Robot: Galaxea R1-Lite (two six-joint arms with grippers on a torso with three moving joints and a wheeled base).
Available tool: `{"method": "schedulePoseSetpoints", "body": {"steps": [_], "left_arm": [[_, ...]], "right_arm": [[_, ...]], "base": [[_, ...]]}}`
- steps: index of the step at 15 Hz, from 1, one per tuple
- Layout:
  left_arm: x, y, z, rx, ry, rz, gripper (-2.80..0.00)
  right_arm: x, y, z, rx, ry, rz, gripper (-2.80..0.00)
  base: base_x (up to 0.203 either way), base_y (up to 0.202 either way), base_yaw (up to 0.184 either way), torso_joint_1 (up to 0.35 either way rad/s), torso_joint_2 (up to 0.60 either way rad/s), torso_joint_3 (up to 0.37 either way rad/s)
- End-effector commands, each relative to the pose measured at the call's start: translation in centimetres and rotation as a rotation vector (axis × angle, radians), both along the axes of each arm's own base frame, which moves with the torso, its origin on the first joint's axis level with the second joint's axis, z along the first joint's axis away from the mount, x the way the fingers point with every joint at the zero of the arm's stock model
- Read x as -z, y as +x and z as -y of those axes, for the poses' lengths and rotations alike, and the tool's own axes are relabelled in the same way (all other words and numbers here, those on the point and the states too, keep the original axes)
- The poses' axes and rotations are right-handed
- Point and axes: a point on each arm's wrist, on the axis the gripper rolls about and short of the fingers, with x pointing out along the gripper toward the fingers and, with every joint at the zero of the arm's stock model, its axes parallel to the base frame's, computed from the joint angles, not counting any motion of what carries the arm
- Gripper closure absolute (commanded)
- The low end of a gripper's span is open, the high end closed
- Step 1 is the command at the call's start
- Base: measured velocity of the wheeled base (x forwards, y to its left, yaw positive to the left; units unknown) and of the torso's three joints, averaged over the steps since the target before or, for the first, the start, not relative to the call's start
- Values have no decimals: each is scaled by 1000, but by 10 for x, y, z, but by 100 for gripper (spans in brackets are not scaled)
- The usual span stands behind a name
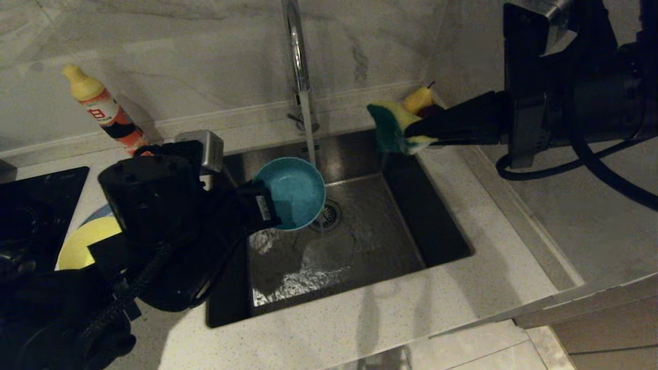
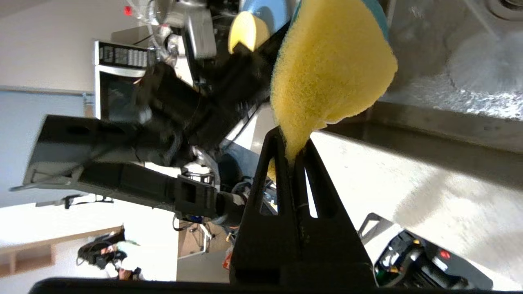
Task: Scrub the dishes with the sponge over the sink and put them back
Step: Wipe the bowl, then rinse the bowl
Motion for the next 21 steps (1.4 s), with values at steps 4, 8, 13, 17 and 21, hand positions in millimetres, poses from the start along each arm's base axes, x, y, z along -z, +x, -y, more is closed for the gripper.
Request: {"method": "schedulePoseSetpoints", "body": {"steps": [4, 8, 13, 17, 21], "left_arm": [[-12, 36, 8, 52, -162, -221, 0], [7, 75, 4, -3, -200, -302, 0], [26, 123, -16, -122, -271, -318, 0], [26, 137, -13, -127, -281, -300, 0], [24, 141, -11, -123, -281, -292, 0]], "right_arm": [[11, -14, 17, 19, -20, -28, 0], [18, -14, 19, 27, -35, -49, 0], [23, -10, 18, 28, -46, -68, 0], [31, -10, 18, 28, -62, -95, 0], [35, -9, 17, 28, -71, -103, 0]], "base": [[0, 0, 0, 0, 0, 0], [0, 0, 0, 0, 0, 0], [0, 0, 0, 0, 0, 0], [0, 0, 0, 0, 0, 0], [0, 0, 0, 0, 0, 0]]}}
